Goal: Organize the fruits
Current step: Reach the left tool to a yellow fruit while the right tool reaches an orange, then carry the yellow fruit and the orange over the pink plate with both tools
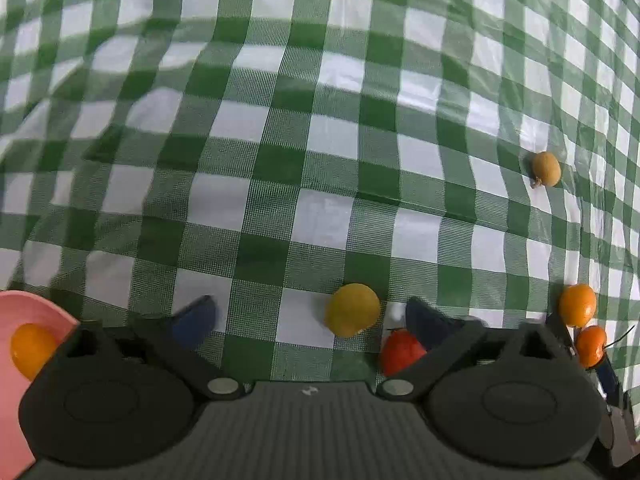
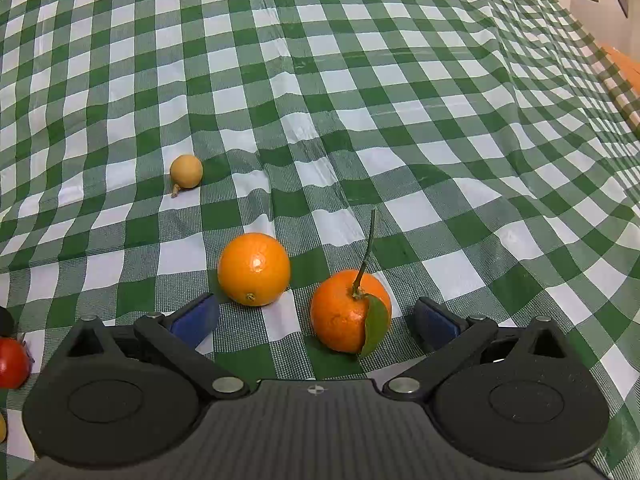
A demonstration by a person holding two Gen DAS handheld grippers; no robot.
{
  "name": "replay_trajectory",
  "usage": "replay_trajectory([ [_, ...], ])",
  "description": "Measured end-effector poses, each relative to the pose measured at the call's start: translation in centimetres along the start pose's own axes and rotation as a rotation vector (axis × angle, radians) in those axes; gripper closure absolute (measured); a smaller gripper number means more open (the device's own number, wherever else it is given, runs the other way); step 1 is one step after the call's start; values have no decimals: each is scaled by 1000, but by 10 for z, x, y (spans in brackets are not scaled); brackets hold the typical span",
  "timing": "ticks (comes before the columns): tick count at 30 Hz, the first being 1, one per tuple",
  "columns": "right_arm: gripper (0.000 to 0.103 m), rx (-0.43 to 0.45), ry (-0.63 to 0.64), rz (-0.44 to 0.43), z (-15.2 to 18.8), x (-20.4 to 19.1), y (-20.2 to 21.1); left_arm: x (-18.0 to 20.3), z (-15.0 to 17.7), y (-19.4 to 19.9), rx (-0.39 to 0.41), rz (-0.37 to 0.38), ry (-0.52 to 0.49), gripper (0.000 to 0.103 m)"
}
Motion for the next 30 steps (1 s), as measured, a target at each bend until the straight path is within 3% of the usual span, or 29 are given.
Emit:
replay_trajectory([
  [1,32,14,9,-7,-2,-1,4,3,2,5,26,-26,-25,44],
  [2,43,23,27,-4,-4,-3,6,7,4,7,30,-42,-49,68],
  [3,63,33,45,-10,-5,-5,8,8,6,7,26,-50,-49,71],
  [4,64,36,48,-15,-6,-6,8,9,8,7,18,-37,-40,75],
  [10,65,63,1,-19,-10,2,14,3,3,24,53,22,-12,76],
  [17,65,158,-15,-2,-22,10,43,-5,7,75,85,90,-4,76],
  [20,65,171,-22,-4,-25,14,66,-25,20,101,117,103,-36,76],
  [26,65,206,51,-86,-22,-1,138,-63,54,152,153,85,-64,76],
  [30,65,178,120,-199,-3,-30,190,-102,84,182,179,46,-52,75],
])
Point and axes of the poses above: each gripper's, at about its wrist camera, not at the fingertips, and y roughly against the way its jaws point, x to its right, z to its underside, the point moved 10 cm from there along -y, roughly the way its jaws point, and after that the axes turned 15 degrees about y, right-handed, at the moved point
